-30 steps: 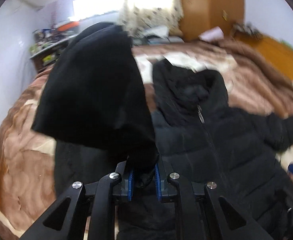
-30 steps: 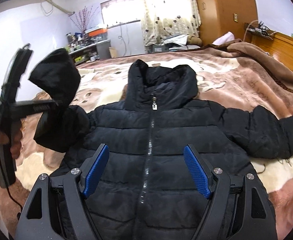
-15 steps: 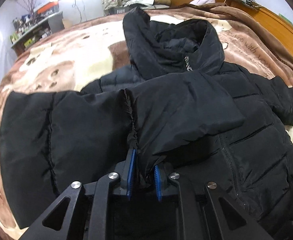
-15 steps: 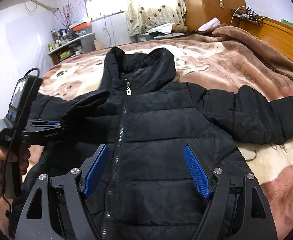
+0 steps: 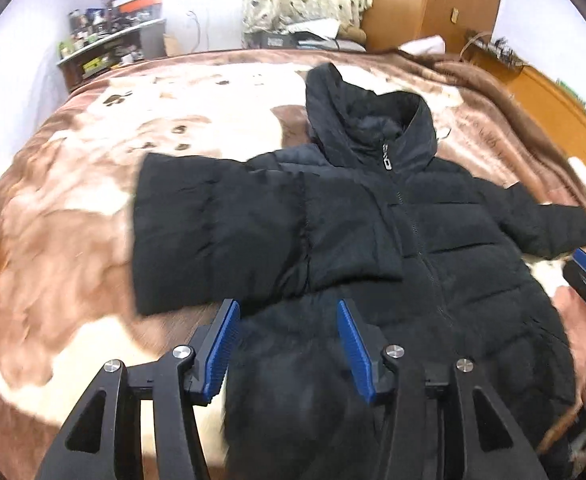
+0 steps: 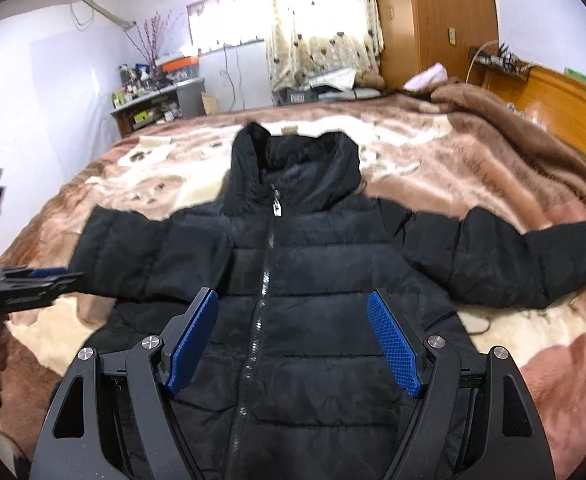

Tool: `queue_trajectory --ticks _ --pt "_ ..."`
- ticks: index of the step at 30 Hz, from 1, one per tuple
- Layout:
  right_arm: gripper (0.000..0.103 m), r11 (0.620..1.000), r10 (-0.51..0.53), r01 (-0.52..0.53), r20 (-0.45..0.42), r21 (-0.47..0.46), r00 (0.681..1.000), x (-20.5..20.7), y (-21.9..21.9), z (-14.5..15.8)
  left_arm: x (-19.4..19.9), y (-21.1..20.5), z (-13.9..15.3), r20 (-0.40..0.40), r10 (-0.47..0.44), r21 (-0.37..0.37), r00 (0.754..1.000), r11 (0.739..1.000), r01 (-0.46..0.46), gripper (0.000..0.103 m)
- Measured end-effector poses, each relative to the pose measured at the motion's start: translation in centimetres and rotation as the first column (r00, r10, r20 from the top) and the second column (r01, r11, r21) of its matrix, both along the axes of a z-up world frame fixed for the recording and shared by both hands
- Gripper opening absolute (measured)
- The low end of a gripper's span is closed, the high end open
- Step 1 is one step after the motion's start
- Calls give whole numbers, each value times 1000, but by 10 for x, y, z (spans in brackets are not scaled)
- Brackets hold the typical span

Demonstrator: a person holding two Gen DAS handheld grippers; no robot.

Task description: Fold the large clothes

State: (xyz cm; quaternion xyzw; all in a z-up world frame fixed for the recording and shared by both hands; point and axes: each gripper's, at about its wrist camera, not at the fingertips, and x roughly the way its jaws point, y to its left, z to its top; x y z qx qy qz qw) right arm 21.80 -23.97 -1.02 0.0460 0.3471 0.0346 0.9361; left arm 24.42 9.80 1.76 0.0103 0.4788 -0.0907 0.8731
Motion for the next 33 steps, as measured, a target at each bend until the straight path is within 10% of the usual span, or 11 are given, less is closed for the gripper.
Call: queue_trajectory --ticks 5,9,14,20,33 --pt "77 1000 26 -26 61 -6 998 -25 0 39 -58 35 64 56 46 61 997 997 -50 53" --pt "77 999 52 -50 109 -21 993 -40 2 73 -91 54 114 127 98 35 987 994 -103 87" --pt "77 997 78 -75 109 -36 991 -39 -1 104 -103 49 144 217 119 -7 969 993 -120 90" --pt "77 991 80 -72 64 -112 995 -12 2 102 -78 22 109 200 97 -89 975 993 -80 90" --pt "77 964 263 -262 -195 32 945 114 55 -70 4 -2 -32 67 154 -13 986 988 -153 90"
